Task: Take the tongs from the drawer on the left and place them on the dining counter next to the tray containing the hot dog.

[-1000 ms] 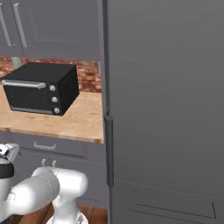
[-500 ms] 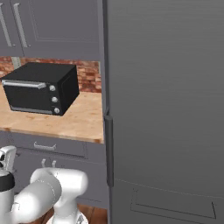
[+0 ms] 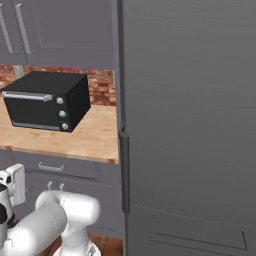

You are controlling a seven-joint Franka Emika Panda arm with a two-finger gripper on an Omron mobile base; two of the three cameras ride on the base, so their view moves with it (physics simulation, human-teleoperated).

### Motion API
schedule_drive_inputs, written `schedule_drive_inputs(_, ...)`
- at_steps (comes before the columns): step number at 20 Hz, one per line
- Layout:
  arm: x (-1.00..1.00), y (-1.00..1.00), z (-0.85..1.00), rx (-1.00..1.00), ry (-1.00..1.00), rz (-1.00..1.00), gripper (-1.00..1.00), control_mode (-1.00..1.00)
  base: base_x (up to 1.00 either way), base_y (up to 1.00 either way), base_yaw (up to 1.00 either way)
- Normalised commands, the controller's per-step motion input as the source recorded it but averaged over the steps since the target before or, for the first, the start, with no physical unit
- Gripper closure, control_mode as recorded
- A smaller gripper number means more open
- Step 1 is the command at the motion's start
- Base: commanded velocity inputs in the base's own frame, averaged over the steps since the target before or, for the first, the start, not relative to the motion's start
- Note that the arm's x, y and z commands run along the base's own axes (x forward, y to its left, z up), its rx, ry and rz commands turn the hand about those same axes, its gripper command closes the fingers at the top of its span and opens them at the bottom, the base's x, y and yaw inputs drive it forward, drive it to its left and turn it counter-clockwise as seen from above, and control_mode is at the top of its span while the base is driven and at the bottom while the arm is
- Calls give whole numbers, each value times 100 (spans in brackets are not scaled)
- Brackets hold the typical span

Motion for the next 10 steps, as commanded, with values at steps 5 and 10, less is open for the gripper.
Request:
schedule_drive_inputs(5,54,-3,17,-6,-15,0,-100,-100,0,0,0)
schedule_drive_inputs(10,62,0,-19,-2,-6,4,-100,-100,0,0,0)
